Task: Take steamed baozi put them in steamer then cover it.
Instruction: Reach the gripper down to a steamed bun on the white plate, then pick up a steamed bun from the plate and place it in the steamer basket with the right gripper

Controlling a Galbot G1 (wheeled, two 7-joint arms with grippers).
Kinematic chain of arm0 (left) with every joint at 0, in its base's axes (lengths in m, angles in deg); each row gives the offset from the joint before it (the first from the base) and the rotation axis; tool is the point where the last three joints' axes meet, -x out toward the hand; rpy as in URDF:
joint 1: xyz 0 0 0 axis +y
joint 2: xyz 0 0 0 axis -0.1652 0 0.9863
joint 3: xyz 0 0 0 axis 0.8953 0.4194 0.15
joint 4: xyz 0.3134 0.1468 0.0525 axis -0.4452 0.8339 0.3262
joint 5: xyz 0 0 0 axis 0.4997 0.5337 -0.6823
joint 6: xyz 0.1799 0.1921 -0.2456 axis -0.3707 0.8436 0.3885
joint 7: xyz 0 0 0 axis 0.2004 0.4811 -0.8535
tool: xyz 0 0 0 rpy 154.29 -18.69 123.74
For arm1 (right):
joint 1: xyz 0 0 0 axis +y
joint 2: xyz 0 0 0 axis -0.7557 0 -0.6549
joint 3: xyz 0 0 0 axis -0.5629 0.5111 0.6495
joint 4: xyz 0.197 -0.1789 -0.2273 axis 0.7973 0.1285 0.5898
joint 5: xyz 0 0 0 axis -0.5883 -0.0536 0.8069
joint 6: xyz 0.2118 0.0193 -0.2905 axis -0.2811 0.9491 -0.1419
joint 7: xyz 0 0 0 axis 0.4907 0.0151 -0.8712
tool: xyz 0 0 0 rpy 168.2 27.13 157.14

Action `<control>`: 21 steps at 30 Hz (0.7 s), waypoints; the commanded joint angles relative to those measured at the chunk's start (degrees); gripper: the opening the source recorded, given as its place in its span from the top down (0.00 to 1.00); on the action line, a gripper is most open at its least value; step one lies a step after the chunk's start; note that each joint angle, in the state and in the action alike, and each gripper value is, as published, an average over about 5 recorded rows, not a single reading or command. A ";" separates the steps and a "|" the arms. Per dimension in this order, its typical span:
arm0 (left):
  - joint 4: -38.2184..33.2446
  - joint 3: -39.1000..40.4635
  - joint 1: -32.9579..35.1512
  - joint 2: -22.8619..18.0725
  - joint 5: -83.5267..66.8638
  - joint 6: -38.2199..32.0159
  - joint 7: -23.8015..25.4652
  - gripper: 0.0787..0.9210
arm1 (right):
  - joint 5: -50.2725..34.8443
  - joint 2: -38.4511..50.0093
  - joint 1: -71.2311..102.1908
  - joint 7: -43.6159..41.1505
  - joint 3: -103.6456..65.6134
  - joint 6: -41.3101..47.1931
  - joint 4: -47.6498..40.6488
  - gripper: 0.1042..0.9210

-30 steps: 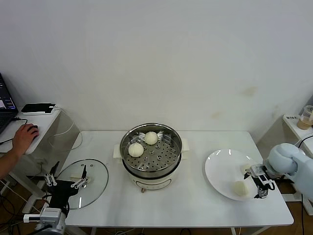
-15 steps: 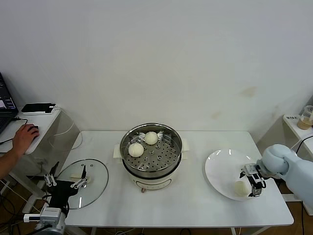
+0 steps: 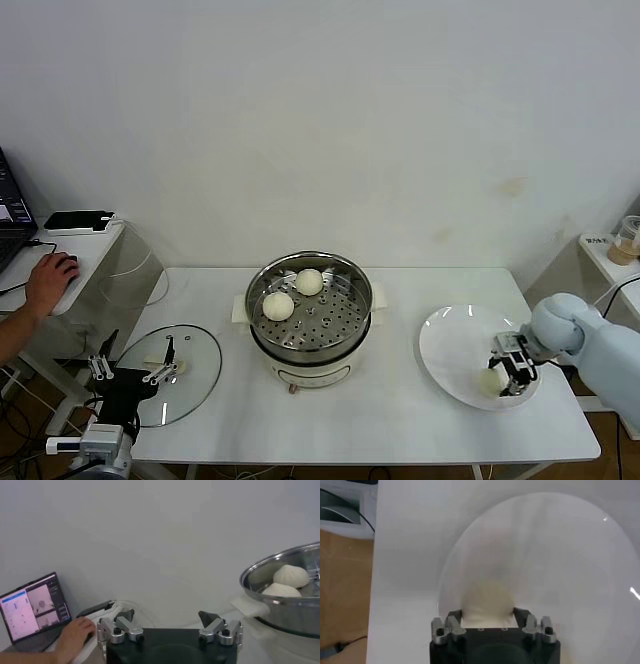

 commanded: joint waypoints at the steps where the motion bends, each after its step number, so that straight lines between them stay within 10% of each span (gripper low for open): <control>1: -0.07 -0.02 0.02 0.04 -0.08 0.01 0.01 0.12 | -2.03 1.76 -4.82 -1.31 1.06 0.13 1.66 0.39; 21: -0.14 -1.15 -0.24 1.95 -1.47 -0.07 0.08 0.12 | -17.21 -11.79 -46.36 -3.08 22.67 1.97 0.68 0.37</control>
